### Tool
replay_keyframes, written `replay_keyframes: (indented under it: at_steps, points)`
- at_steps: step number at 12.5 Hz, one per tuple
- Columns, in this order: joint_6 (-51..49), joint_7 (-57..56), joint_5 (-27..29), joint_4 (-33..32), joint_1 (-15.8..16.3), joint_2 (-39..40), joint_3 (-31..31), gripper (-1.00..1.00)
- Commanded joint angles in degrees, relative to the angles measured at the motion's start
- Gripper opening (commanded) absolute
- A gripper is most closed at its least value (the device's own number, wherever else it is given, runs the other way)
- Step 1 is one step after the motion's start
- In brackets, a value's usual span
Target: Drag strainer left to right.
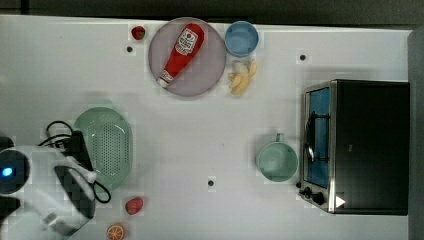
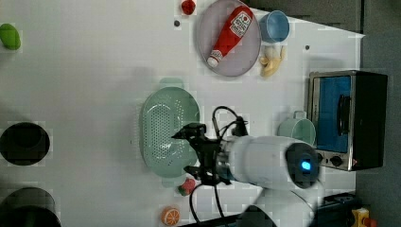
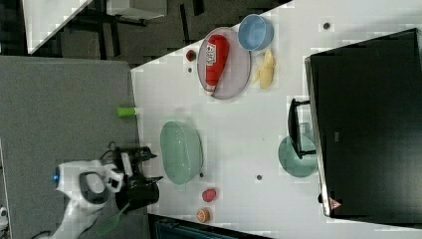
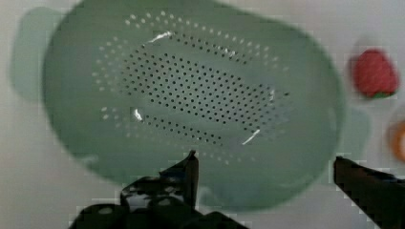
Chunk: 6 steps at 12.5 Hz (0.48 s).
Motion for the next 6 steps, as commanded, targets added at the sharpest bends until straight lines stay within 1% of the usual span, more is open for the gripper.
replay_keyframes:
  at_steps: [1,4,6]
  points:
    - [6.02,11.05,-2.89,-0.84,-1.21,4.38,-1.36,1.00]
    - [10.65,16.62,-7.05,-0.72,-0.80,10.16,-2.81,1.00]
    - [13.15,16.81,-10.42,-0.63,0.14,13.03,-5.28,1.00]
